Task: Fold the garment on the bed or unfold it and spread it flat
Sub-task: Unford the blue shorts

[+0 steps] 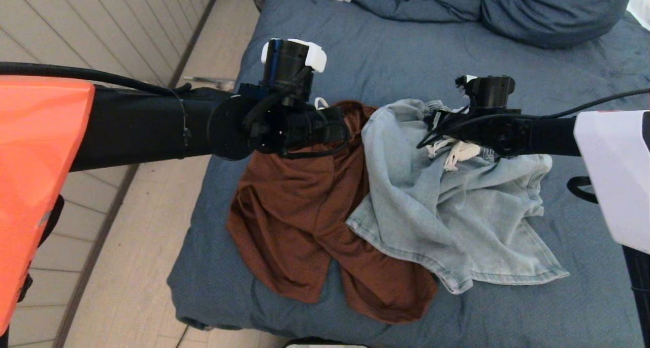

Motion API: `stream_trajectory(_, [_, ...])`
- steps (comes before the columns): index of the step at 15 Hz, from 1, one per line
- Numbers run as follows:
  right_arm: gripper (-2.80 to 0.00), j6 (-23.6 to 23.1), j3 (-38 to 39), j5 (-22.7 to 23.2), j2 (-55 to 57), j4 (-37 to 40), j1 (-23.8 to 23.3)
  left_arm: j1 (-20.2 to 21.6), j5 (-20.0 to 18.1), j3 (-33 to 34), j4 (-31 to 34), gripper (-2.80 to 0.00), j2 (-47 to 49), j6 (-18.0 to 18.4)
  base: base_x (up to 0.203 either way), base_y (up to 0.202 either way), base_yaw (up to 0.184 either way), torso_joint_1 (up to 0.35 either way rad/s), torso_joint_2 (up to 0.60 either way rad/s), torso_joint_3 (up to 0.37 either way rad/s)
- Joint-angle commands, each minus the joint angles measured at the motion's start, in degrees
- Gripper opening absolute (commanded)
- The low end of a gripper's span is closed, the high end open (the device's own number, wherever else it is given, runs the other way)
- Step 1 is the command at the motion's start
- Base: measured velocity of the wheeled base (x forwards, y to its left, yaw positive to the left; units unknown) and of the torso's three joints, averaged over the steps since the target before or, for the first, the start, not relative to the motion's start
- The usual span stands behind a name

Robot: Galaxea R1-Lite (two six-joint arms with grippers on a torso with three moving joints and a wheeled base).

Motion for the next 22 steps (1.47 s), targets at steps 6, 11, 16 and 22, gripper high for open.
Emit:
stream_trajectory(6, [-2.80, -2.74, 0.07, -0.12, -2.71, -4.90, 4.38, -2.37, 2.02, 0.55, 0.00, -2.80, 0.94, -0.22, 0.000, 0.000, 0.000, 0.000, 0.00, 0.000])
stream_trajectory(11, [-2.80, -3.20, 0.08, -0.32, -10.00, -5.86, 10.36, -2.37, 2.11, 0.55, 0.00, -2.80, 0.85, -0.22, 0.000, 0.000, 0.000, 0.000, 0.00, 0.000])
stream_trajectory(16, [-2.80, -7.57, 0.04, -0.42, -8.79, -8.18, 12.64, -2.37, 2.20, 0.55, -0.09, -2.80, 0.85, -0.31, 0.000, 0.000, 0.000, 0.000, 0.00, 0.000])
stream_trajectory(22, [0.00, -8.03, 0.16, -0.47, -7.66, -7.40, 10.83, -2.37, 2.20, 0.31, -0.09, -2.80, 0.92, -0.40, 0.000, 0.000, 0.000, 0.000, 0.00, 0.000])
